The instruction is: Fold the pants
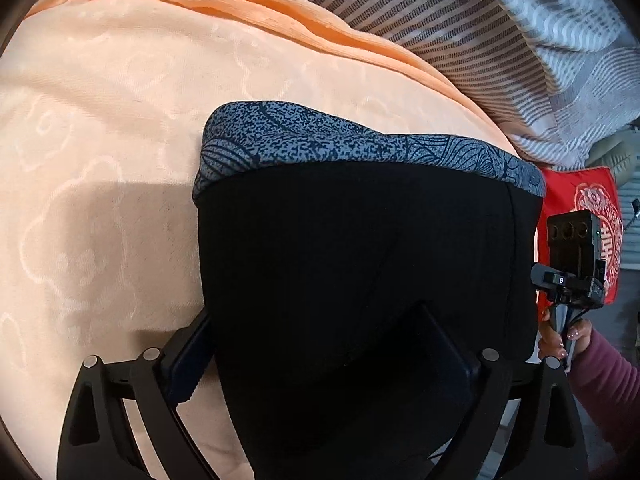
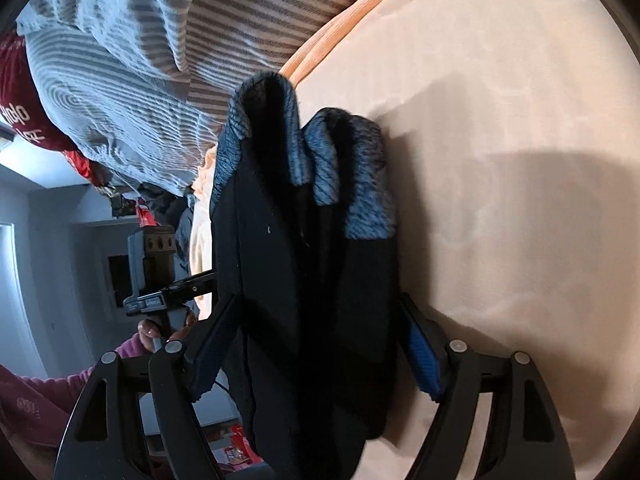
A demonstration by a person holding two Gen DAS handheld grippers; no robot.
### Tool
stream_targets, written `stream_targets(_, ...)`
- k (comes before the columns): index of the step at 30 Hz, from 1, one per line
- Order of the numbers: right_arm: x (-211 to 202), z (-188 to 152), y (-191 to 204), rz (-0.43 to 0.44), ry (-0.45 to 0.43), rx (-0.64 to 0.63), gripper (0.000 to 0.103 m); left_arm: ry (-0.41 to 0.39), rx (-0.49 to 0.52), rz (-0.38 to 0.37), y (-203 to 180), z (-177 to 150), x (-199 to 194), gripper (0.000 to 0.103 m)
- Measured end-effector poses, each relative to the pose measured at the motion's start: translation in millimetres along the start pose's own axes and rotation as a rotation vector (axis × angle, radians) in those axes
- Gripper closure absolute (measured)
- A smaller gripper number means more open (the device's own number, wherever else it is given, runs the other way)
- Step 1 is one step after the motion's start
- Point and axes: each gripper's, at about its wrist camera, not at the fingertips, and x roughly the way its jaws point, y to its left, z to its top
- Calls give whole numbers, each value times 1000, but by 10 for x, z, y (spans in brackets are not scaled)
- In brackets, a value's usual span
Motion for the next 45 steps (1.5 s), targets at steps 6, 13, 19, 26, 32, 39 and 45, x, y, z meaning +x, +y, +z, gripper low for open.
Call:
stream_targets(6, -60, -40, 150, -70, -14, 44, 45, -61, 36, 60, -229, -108, -155, 32)
stream_targets(13, -270, -211, 396, -24, -54, 52, 56, -95, 69, 89, -502, -266, -404, 43)
stream_targets(19, -641, -496, 363, -3, -82, 79, 56, -82, 99, 69, -928, -462, -388, 43)
stream_targets(26, -1182, -702, 123, -13, -134, 97, 56, -90, 125, 39, -1443, -546, -205, 43)
stream_targets(32, -1506, -686, -247, -62, -157, 93, 56, -116, 118, 59, -1686, -499, 118, 43)
stream_targets(39, -1461, -685, -437, -150, -157, 129, 41, -153, 85, 180, -1674, -541, 149, 32)
stream_targets(45, -1620, -754, -251, -312, -175, 126, 40, -206, 88, 263, -1725, -614, -130, 31)
